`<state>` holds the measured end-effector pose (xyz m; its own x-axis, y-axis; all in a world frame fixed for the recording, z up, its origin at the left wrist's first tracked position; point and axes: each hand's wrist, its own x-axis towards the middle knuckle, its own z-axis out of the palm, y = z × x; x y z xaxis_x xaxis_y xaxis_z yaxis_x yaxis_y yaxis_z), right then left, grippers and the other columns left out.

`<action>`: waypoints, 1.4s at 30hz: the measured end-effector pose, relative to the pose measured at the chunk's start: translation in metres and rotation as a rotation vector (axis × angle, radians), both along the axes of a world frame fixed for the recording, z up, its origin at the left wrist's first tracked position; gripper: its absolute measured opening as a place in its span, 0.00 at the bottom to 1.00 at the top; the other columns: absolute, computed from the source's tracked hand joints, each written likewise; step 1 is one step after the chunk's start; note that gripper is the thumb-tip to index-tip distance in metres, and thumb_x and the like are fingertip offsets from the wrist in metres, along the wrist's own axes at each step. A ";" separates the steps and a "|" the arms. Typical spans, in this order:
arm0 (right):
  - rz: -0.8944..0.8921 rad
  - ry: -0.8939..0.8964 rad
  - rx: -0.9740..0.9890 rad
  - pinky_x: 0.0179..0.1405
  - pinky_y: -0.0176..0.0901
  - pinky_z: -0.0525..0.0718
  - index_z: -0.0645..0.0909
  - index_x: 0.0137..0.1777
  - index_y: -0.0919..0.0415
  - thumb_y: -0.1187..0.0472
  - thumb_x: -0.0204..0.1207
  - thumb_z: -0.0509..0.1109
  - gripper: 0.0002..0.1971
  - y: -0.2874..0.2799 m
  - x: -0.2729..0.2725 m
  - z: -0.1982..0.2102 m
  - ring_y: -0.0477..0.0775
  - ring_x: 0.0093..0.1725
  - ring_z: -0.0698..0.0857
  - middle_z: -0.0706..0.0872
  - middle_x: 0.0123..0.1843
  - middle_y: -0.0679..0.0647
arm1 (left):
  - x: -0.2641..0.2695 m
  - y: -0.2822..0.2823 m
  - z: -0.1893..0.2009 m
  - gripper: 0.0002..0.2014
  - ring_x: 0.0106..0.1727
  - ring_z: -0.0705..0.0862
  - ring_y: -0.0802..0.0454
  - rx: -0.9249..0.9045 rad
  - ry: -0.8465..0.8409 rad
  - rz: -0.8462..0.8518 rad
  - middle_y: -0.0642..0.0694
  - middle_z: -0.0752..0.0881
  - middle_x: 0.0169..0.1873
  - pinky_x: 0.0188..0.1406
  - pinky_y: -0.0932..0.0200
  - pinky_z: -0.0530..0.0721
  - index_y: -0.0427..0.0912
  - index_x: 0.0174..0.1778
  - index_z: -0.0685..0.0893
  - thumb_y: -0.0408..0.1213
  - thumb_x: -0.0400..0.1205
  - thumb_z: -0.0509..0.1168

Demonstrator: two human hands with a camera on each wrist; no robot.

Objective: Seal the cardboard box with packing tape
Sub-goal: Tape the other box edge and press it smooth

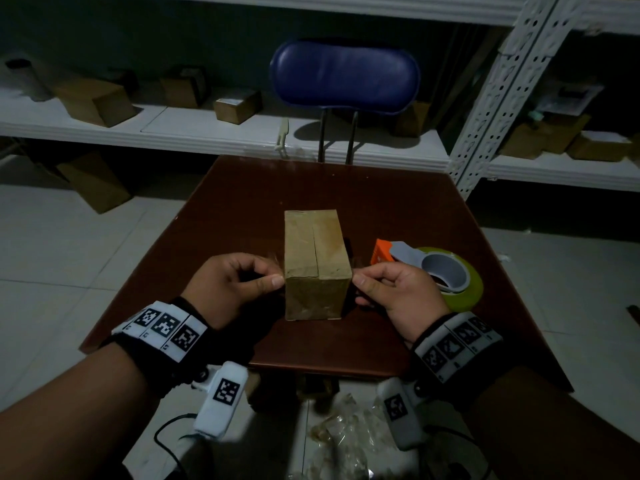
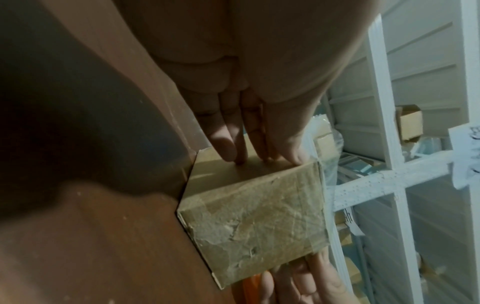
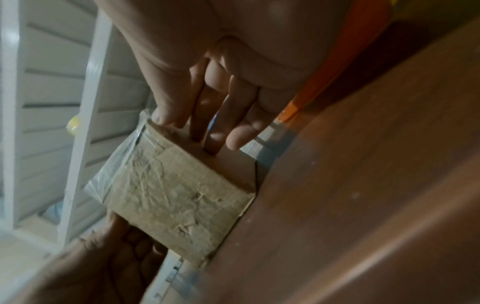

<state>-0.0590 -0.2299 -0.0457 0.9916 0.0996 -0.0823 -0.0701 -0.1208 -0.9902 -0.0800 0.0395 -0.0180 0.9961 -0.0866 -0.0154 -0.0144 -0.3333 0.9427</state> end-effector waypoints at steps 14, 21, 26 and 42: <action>-0.076 0.111 0.155 0.51 0.47 0.90 0.91 0.47 0.58 0.62 0.77 0.78 0.02 0.009 -0.003 0.001 0.53 0.50 0.93 0.95 0.45 0.55 | 0.001 -0.005 0.004 0.05 0.38 0.89 0.50 -0.023 0.087 0.108 0.46 0.92 0.35 0.43 0.53 0.85 0.42 0.40 0.88 0.38 0.75 0.77; -0.116 0.115 0.146 0.49 0.49 0.91 0.86 0.46 0.57 0.63 0.79 0.76 0.02 0.015 -0.006 0.004 0.51 0.46 0.91 0.91 0.42 0.54 | 0.001 -0.009 0.005 0.08 0.32 0.85 0.57 -0.035 0.050 0.137 0.53 0.88 0.28 0.38 0.57 0.82 0.39 0.39 0.83 0.33 0.75 0.77; -0.129 0.015 0.055 0.46 0.46 0.92 0.86 0.44 0.56 0.66 0.81 0.73 0.06 0.019 -0.010 0.008 0.51 0.45 0.91 0.90 0.41 0.55 | -0.003 -0.012 0.007 0.03 0.37 0.89 0.60 -0.055 0.030 0.122 0.52 0.92 0.34 0.38 0.66 0.83 0.40 0.42 0.88 0.32 0.77 0.75; 0.012 -0.195 -0.194 0.69 0.49 0.85 0.78 0.78 0.50 0.55 0.82 0.69 0.23 0.033 -0.034 0.010 0.35 0.70 0.83 0.86 0.71 0.41 | -0.005 -0.014 -0.003 0.04 0.46 0.91 0.56 -0.002 -0.102 0.248 0.53 0.94 0.43 0.48 0.55 0.87 0.52 0.41 0.91 0.36 0.76 0.77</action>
